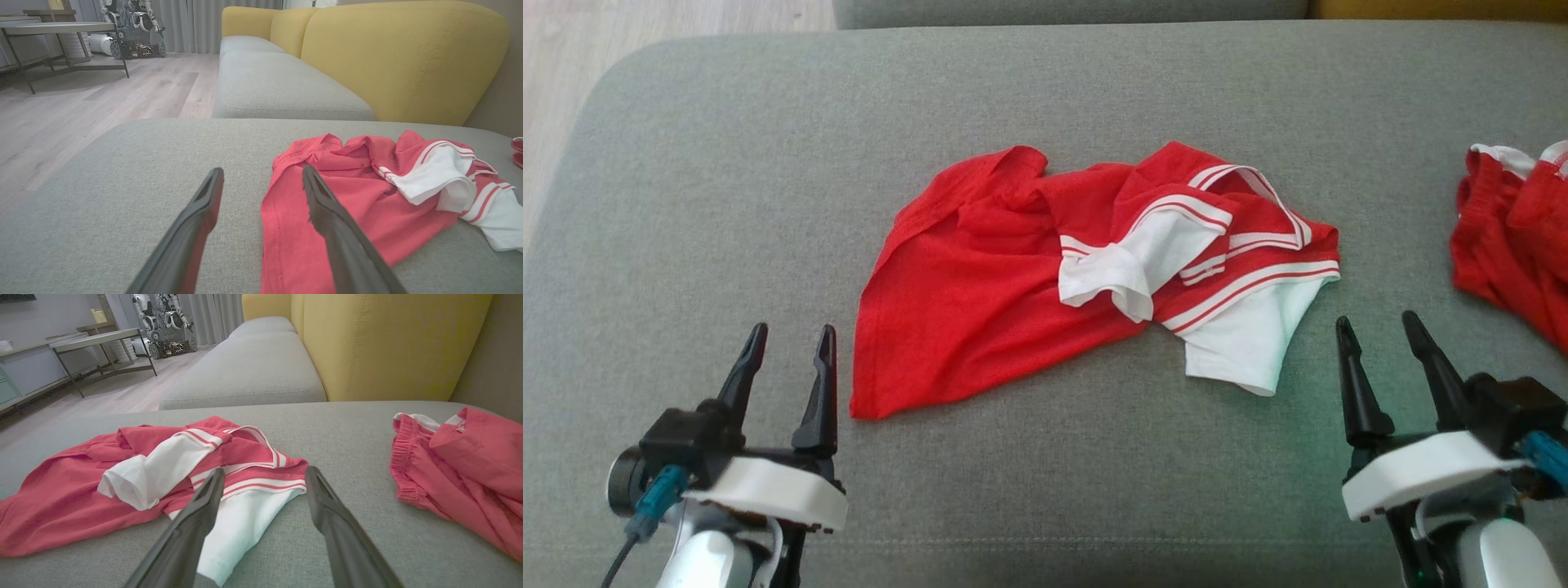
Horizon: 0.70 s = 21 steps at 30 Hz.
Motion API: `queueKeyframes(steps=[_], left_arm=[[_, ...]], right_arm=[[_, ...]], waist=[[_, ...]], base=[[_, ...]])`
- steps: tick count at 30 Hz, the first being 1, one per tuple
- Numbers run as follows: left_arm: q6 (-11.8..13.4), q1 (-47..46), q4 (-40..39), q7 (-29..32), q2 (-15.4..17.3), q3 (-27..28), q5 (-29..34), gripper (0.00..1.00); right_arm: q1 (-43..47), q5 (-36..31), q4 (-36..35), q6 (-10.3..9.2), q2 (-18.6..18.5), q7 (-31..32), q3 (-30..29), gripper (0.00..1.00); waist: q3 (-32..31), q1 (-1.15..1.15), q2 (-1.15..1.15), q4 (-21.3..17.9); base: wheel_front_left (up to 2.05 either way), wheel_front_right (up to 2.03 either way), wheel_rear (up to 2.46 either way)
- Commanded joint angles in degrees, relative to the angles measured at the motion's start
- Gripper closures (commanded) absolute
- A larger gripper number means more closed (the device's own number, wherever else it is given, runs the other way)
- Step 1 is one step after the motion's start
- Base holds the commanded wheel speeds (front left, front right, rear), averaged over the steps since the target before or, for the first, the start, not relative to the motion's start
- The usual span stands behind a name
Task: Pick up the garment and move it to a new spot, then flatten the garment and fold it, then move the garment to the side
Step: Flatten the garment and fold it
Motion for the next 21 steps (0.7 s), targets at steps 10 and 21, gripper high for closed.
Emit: queueKeyframes(steps=[10, 21], left_arm=[[0.5, -1.2, -1.5, 0.3, 1.8, 1.4, 0.2, 0.0], [-1.6, -1.9, 3.2, 6.8, 0.8, 0.0, -4.2, 0.0]], right_arm=[[0.8, 1.4, -4.7, -0.04, -0.2, 1.5, 0.6, 0.0], [-0.1, 2.7, -4.8, -0.04, -0.2, 1.8, 2.2, 0.0]], waist=[[-0.4, 0.0, 0.0, -0.1], [0.9, 0.0, 0.0, -0.8]], base=[[0.0, 0.0, 0.0], [0.0, 0.0, 0.0]])
